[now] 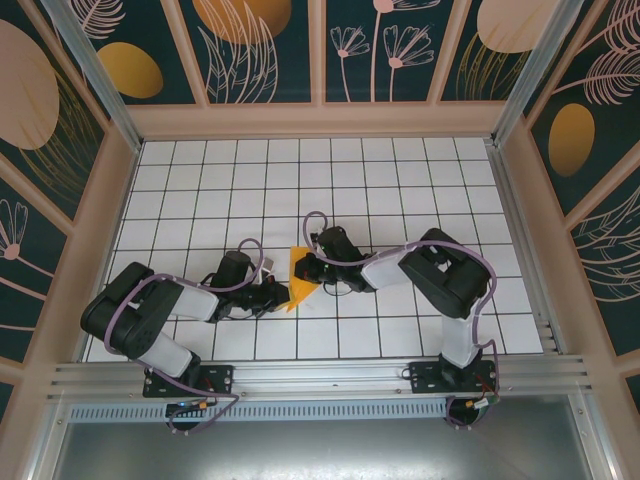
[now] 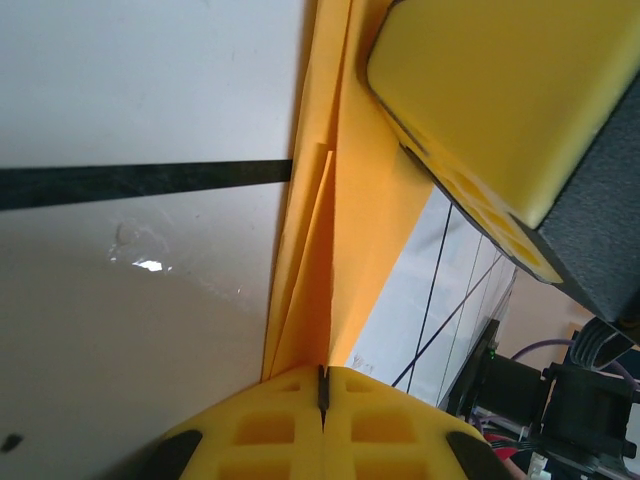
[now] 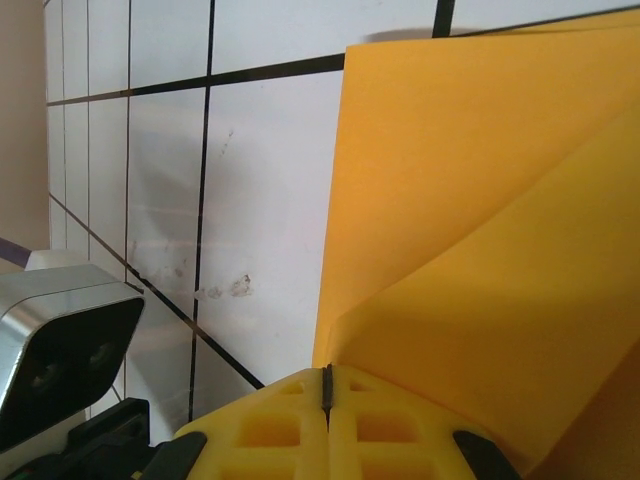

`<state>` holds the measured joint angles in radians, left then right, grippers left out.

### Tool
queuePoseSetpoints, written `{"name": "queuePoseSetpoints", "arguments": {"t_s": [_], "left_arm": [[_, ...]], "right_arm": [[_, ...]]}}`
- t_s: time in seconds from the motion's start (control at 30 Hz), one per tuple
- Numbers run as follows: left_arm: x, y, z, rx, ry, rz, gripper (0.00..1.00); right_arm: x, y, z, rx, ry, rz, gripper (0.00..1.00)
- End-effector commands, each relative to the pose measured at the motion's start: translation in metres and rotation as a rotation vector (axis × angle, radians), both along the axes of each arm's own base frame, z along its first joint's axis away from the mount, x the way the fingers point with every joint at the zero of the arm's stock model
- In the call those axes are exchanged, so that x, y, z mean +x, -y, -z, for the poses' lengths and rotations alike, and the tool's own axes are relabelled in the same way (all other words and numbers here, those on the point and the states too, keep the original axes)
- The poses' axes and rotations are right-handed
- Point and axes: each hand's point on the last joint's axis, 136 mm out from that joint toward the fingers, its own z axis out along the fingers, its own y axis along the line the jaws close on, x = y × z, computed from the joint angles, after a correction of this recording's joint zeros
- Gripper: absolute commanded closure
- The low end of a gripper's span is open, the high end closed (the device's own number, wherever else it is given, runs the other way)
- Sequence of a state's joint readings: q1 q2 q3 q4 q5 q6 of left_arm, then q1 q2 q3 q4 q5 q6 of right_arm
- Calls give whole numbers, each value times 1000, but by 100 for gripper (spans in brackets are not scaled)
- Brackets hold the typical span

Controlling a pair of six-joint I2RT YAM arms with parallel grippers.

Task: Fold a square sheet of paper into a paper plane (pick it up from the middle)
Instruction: Fourth fold the wing at the center of the table.

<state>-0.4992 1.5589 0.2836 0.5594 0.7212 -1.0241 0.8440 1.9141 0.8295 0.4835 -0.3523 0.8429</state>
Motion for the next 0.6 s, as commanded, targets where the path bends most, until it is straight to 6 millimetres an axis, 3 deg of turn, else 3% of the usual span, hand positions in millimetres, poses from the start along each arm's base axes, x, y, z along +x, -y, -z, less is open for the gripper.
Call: {"name": "queuePoseSetpoints", "arguments": {"t_s": [0.0, 0.2, 0.37, 0.57], "left_arm": [[-16, -10, 28, 82, -100, -17, 100], [-16, -10, 28, 80, -99, -15, 100], [-16, -10, 26, 68, -97, -27, 100], [-16, -9, 26, 67, -105, -26, 100]], "right_arm": [[7, -4, -2, 17, 24, -15, 98], [3, -2, 11, -2, -7, -17, 97], [5, -8, 1, 5, 6, -39, 95], [4, -2, 24, -66, -38, -24, 97]]}}
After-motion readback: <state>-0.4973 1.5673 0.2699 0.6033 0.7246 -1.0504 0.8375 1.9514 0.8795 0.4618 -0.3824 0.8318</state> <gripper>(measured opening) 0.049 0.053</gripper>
